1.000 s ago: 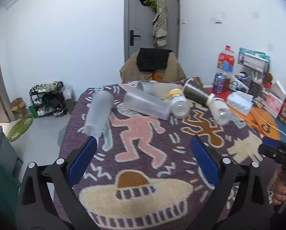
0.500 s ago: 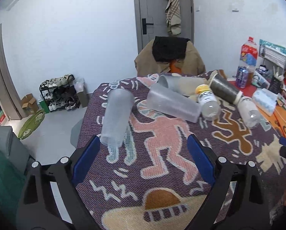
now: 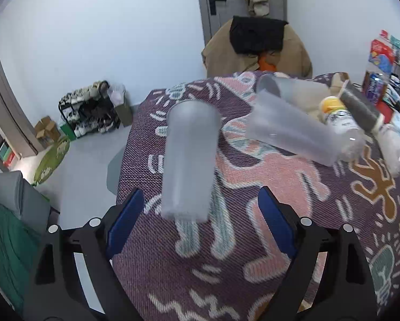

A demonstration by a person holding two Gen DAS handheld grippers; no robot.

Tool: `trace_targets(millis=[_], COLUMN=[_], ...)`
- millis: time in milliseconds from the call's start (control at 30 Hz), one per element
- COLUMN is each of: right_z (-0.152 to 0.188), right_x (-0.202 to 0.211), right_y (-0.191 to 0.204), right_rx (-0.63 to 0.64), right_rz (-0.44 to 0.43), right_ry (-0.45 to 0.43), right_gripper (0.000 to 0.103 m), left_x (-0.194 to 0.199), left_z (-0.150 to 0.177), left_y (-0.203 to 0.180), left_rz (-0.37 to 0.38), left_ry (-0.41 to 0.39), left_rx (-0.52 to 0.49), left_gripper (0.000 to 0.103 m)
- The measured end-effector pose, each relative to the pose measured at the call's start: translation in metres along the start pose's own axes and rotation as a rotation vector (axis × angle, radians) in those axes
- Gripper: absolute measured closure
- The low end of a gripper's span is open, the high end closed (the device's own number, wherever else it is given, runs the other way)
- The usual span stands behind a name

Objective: Flip cup upright
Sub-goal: 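Move the left gripper toward the frosted plastic cup lying on its side, then close the left gripper around the frosted cup and lift it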

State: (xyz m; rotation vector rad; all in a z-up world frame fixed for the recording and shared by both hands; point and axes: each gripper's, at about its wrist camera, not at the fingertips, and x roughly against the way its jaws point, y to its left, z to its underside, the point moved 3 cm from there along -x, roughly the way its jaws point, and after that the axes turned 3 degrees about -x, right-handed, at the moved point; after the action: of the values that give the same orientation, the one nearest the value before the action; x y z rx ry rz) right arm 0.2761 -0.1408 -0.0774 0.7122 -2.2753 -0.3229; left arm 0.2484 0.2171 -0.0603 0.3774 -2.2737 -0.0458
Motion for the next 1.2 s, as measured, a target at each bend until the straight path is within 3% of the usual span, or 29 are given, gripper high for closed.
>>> trace_targets(millis=[100, 367, 567, 833, 1200], right_z=[0.001, 0.002, 0.000, 0.003, 0.017], right_x=[-0.014, -0.039, -0.045, -0.026, 0.017], right_y=[-0.003, -0.004, -0.008, -0.014, -0.024], right_rx=[-0.012, -0.026, -0.038, -0.071, -0.114], right_rz=[0.017, 0.041, 0.064, 0.061, 0.047], right_ry=[0.031, 0.060, 0.066, 0.039, -0.008], right_gripper=[0.008, 0.008, 0.008, 0.008, 0.008], left_x=[-0.024, -0.076, -0.101, -0.070, 0.019], left_z=[-0.005, -0.005, 0.003, 0.000, 0.005], left_y=[0.007, 0.017, 0.025, 0.017, -0.025], left_rz=[0.025, 0.003, 0.022, 0.058, 0.147], left_ry=[0.039, 0.141, 0.230, 0.173, 0.049], left_rx=[0.012, 0.019, 0.069, 0.073, 0.024], left_gripper=[0.017, 0.019, 0.042, 0.043, 0.043])
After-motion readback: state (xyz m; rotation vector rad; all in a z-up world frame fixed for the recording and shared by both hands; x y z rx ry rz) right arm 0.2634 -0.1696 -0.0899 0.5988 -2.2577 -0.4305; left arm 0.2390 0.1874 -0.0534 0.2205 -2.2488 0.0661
